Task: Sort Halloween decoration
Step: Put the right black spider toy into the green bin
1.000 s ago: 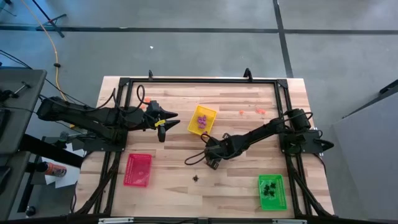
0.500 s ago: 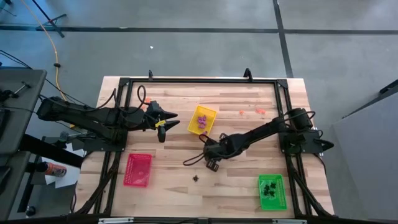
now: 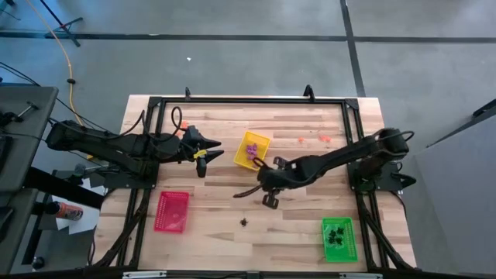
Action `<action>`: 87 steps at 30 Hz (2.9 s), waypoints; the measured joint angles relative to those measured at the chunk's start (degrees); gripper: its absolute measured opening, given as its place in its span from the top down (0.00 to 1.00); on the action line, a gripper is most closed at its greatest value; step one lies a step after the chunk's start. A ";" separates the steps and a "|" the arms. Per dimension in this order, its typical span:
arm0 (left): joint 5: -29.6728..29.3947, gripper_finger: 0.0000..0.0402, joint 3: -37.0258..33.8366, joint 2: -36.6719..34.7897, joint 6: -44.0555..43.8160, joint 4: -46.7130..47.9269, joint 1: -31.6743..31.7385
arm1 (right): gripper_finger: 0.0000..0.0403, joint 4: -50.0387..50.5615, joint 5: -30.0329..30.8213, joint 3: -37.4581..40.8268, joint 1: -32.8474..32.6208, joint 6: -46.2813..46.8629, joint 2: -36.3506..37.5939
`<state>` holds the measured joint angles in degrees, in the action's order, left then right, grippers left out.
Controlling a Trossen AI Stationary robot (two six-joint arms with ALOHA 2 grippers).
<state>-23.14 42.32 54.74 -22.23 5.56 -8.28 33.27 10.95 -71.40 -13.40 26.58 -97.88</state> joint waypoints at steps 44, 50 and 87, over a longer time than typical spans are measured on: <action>13.53 0.61 -0.03 17.53 13.46 -37.82 1.63 | 1.00 -51.88 -2.66 18.43 10.20 -11.19 22.34; 13.41 0.61 -0.03 17.32 13.46 -36.58 1.63 | 1.00 -51.81 -3.31 18.21 10.92 -11.12 22.08; 7.83 0.61 -0.03 7.38 13.25 0.64 6.55 | 1.00 -15.64 -24.06 18.21 -6.75 29.17 29.68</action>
<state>-15.30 42.29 62.12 -8.98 6.20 -1.74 17.63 -13.10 -53.19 -20.16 55.75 -68.20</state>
